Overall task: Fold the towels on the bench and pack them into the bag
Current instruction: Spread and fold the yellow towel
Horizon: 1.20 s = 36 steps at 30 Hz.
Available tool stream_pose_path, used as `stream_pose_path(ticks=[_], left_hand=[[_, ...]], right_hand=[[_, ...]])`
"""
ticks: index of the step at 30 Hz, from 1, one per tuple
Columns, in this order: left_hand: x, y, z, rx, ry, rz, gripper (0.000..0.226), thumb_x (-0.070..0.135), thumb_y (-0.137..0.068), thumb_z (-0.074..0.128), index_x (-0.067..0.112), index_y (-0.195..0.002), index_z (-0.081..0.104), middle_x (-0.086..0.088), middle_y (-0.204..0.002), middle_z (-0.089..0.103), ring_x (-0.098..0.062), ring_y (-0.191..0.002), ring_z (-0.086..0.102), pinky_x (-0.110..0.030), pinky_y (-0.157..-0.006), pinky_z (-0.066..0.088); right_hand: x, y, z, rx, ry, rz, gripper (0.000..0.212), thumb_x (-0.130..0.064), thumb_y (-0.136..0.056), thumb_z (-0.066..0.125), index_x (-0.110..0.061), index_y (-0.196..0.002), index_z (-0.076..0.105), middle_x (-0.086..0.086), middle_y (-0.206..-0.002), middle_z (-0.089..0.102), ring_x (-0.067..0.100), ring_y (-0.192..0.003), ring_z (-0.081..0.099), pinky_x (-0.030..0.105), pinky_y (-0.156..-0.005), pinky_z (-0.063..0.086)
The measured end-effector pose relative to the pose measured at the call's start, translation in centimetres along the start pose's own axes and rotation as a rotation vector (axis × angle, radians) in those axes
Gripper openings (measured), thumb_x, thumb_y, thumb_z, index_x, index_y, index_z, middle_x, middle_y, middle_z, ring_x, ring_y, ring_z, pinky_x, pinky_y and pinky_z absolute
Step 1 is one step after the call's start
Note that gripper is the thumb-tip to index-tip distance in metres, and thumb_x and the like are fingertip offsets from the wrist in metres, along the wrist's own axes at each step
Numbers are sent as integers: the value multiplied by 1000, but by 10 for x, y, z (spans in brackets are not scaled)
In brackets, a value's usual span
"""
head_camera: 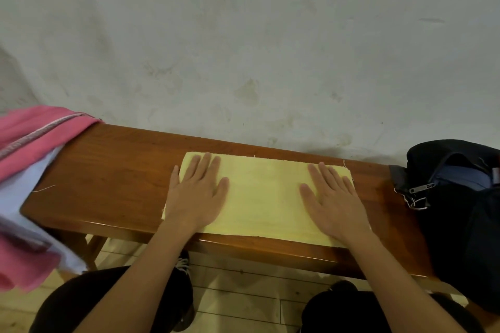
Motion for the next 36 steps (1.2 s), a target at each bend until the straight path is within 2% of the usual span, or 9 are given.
stream_pose_path(ticks=[5, 8, 13, 17, 21, 26, 29, 32, 36], left_hand=[[-3, 1, -5, 28, 106, -25, 59, 49, -103, 12, 29, -158, 6, 3, -165, -6, -14, -151, -12, -42, -123, -4], [0, 2, -14, 112, 283, -60, 49, 38, -105, 31, 24, -152, 27, -1, -165, 11, -18, -152, 3, -45, -123, 11], [-6, 9, -36, 152, 566, -289, 58, 29, -95, 63, 20, -147, 39, -4, -156, 30, -24, -144, 22, -48, -109, 34], [-13, 13, -44, 90, 460, -352, 67, 36, -89, 70, 19, -146, 40, -8, -147, 42, -30, -138, 32, -47, -108, 35], [-14, 15, -48, 63, 610, -406, 76, 30, -84, 76, 19, -147, 37, -9, -150, 38, -30, -137, 36, -46, -108, 37], [-18, 17, -54, 11, 761, -491, 82, 28, -81, 80, 15, -146, 31, -9, -142, 47, -26, -121, 50, -41, -93, 46], [-19, 16, -56, -7, 835, -493, 66, 29, -83, 78, 14, -137, 45, 0, -125, 55, -15, -100, 51, -28, -75, 46], [-24, 15, -56, -69, 1101, -526, 28, 26, -85, 75, 19, -108, 61, 4, -105, 64, -11, -85, 61, -27, -63, 49], [-30, 17, -59, -158, 1197, -533, 65, 28, -86, 74, 31, -141, 39, 1, -117, 54, -23, -99, 62, -42, -80, 58]], right_hand=[[4, 2, 0, 25, 10, 27, 87, -75, -82, -17, -35, -158, -7, -6, -166, -11, 13, -151, -13, 34, -120, -11], [1, 1, -3, 15, -9, 61, 75, -70, -93, -5, -34, -158, -2, -6, -166, -8, 13, -152, -11, 43, -123, -9], [-16, -2, -7, 93, -49, 106, 70, -64, -97, 6, -30, -159, 10, -2, -167, 3, 15, -153, -4, 47, -123, -9], [-44, -3, -7, 62, -10, -26, 77, -69, -91, -1, -32, -158, -3, -6, -166, -8, 13, -152, -12, 45, -122, -13], [-56, -7, 1, -9, -6, -63, 71, -65, -96, 5, -33, -158, -6, -7, -166, -12, 14, -152, -15, 45, -123, -8], [-57, -11, 3, -49, 33, -46, 77, -70, -88, -5, -35, -156, -13, -8, -164, -19, 15, -150, -20, 46, -123, -10], [-58, -10, 4, -35, 44, -48, 87, -76, -79, -20, -36, -156, -14, -8, -164, -19, 15, -150, -20, 46, -122, -11], [-58, -9, 4, -30, 30, -49, 95, -76, -70, -23, -36, -155, -14, -9, -164, -18, 14, -150, -19, 45, -123, -10], [-56, -10, 4, -26, 24, -52, 94, -77, -71, -23, -36, -156, -14, -9, -164, -18, 14, -151, -19, 46, -123, -8]])
Point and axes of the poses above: each hand's wrist, its own y-axis away from the middle knuckle, its own z-axis out of the palm, x = y × z, the point moved 2 cm from there along -y, towards the middle knuckle
